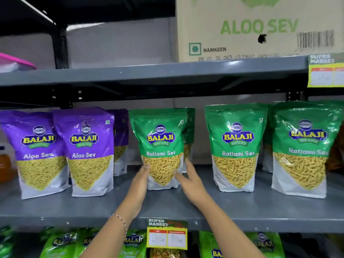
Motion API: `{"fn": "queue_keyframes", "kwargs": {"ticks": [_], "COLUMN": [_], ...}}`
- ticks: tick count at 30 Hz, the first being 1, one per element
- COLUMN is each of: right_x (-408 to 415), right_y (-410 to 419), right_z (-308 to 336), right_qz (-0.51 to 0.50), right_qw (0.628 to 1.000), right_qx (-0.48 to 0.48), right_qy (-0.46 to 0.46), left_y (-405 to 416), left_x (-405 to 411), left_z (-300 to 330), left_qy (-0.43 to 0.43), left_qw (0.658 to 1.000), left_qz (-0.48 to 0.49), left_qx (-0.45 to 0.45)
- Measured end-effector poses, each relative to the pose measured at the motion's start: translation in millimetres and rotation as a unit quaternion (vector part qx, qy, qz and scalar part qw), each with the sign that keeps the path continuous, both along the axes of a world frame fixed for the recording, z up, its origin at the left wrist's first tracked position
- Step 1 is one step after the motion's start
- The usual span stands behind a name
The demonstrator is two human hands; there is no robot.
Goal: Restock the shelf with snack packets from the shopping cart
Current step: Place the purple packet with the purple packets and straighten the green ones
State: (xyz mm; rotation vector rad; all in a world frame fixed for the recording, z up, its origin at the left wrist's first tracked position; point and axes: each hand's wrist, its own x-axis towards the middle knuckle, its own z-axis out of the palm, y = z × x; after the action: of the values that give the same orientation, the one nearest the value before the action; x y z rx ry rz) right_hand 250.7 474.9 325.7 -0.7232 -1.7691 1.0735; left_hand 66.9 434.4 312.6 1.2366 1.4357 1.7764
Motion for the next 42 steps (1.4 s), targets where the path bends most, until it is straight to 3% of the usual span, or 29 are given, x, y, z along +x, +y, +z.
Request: {"fn": "queue_keyframes", "kwargs": {"ticks": [4, 16, 26, 29, 32, 34, 36, 38, 42], "right_x": [6, 18, 27, 32, 22, -10, -51, -105, -175], "right_y": [19, 16, -11, -19, -40, -66, -83, -89, -88], "right_z": [-30, -24, -10, -8, -6, 0, 4, 1, -8], "right_qz": [0.015, -0.037, -0.12, -0.181, -0.216, -0.158, -0.063, 0.045, 0.159], "right_qw": [1.0, 0.994, 0.989, 0.978, 0.956, 0.963, 0.982, 0.995, 0.987], "right_qx": [-0.016, -0.023, 0.007, 0.062, 0.147, 0.157, 0.133, 0.057, -0.008], "right_qy": [0.01, 0.103, 0.087, 0.082, 0.132, 0.151, 0.12, 0.066, -0.003], "left_y": [-8, -11, -20, -37, -82, -113, -124, -129, -131], "left_x": [28, 44, 50, 44, 16, -20, -58, -88, -111], "left_z": [-1, 10, 18, 21, 25, 29, 29, 22, 5], "left_qy": [0.03, 0.055, 0.08, 0.08, 0.109, 0.082, -0.003, -0.056, 0.05], "left_qw": [0.998, 0.995, 0.991, 0.997, 0.966, 0.935, 0.933, 0.942, 0.956], "left_qz": [-0.048, -0.077, -0.094, -0.003, 0.149, 0.227, 0.255, 0.271, 0.288], "left_qx": [-0.01, -0.033, -0.058, -0.008, 0.182, 0.26, 0.255, 0.191, 0.001]}}
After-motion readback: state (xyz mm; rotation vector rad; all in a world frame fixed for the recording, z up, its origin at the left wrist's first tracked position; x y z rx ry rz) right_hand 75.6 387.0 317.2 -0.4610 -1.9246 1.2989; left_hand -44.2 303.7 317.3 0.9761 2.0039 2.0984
